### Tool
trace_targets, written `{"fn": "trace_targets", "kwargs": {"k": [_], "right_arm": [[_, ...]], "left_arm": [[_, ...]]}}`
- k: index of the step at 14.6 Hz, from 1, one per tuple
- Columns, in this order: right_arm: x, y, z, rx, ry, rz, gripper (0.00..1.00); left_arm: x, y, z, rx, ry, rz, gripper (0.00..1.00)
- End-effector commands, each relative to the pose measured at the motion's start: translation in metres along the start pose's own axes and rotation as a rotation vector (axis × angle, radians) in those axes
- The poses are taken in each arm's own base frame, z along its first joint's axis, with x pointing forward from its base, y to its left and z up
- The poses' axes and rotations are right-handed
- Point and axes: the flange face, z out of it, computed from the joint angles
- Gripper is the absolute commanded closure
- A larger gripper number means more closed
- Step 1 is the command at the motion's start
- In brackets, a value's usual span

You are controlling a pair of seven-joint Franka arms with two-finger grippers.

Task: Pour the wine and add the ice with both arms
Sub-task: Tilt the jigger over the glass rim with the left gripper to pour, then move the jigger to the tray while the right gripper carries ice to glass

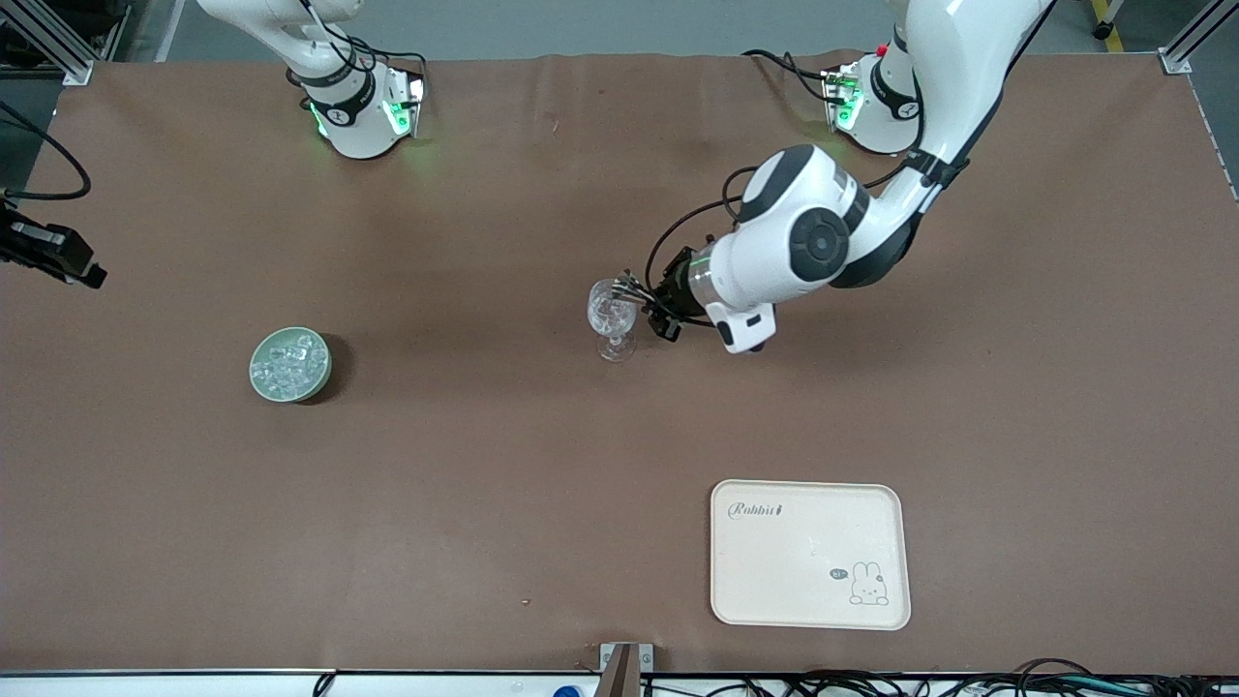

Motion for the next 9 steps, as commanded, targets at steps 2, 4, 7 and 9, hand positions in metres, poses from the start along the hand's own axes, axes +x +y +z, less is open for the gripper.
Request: {"fn": "trace_targets", "kwargs": {"k": [2,4,7,9], "right_arm": [[-0.005,-0.002,-0.001,0.016,-0.001,0.022,0.98],[-0.009,-0.021,-0.001,0.017,-0.002,0.051,0.98],[-0.022,-0.075,0.000,0.017,-0.016,0.111,0.99],[-0.041,-0.127,0.001,0.015,-0.027,0.146,0.99]], "left_arm": [[0.045,0.004,-0.051,-0.059,-0.139,-0.027,1.00],[0.082,0.015,-0.072,-0.115,-0.192,-0.069,1.00],[0.153,0.029,-0.109,-0.223,-0.278,-0.129,1.00],[0.203,0.034,-0.123,-0.300,-0.355,-0.167,1.00]]}}
